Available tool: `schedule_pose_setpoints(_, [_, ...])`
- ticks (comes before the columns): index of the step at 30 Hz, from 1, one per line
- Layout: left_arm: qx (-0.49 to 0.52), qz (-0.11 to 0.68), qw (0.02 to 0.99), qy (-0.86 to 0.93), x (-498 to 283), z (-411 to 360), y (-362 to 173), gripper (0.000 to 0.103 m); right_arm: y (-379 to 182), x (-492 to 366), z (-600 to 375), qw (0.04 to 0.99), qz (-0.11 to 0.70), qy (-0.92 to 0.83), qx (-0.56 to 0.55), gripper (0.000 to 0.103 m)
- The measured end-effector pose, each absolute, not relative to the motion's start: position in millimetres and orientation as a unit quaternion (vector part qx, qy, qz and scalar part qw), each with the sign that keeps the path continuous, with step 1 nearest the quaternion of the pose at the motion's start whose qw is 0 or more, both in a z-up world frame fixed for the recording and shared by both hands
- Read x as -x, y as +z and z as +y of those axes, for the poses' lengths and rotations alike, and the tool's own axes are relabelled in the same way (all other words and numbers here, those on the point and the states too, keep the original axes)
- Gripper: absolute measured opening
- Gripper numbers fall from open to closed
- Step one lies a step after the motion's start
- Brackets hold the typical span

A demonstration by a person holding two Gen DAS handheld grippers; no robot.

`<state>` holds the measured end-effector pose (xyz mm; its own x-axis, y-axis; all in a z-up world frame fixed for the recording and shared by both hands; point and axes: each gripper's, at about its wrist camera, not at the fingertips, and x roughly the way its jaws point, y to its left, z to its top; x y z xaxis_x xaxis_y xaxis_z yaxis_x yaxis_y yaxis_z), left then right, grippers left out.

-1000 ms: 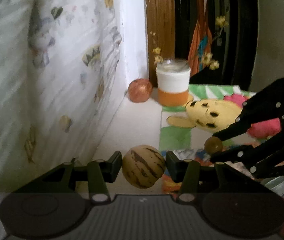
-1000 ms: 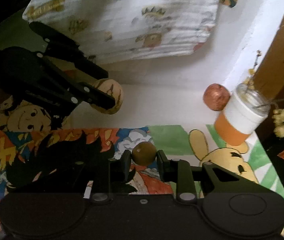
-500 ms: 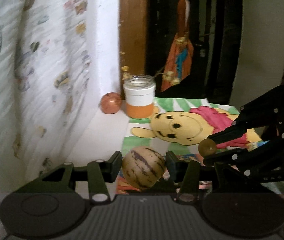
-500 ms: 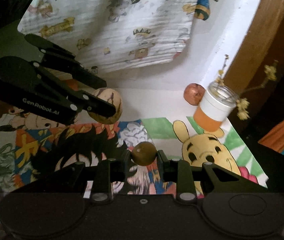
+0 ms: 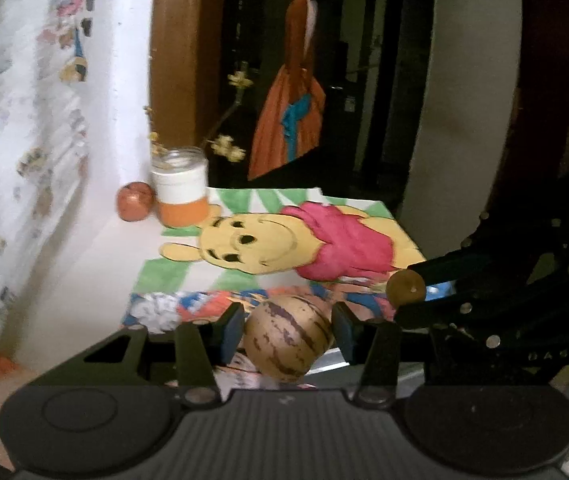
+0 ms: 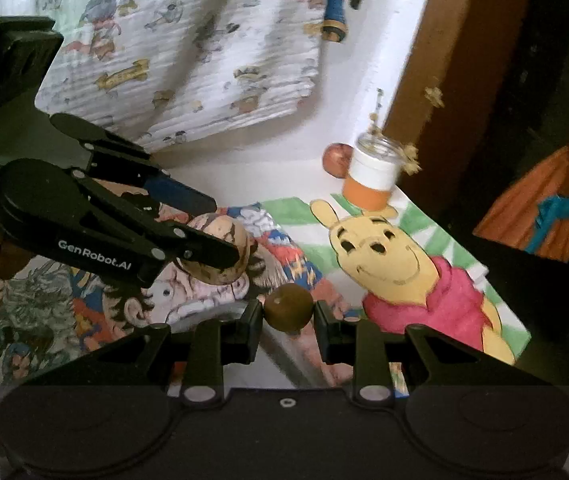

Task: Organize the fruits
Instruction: 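Lift and carry the striped fruit with the left gripper while the right carries the brown fruit toward the tray, then lower the striped fruit into the tray and open the left gripper while the right releases the brown fruit there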

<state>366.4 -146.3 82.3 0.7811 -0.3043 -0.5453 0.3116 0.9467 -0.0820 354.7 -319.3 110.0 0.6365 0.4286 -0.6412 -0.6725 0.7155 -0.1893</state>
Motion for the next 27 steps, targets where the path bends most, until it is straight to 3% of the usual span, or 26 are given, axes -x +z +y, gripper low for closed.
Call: schedule_pose_setpoints(27, [0.008, 0.337, 0.92, -0.198, -340, -189, 41, 0.052, 57, -311, -366, 0.89, 0.328, 0.273, 0.163, 0.03])
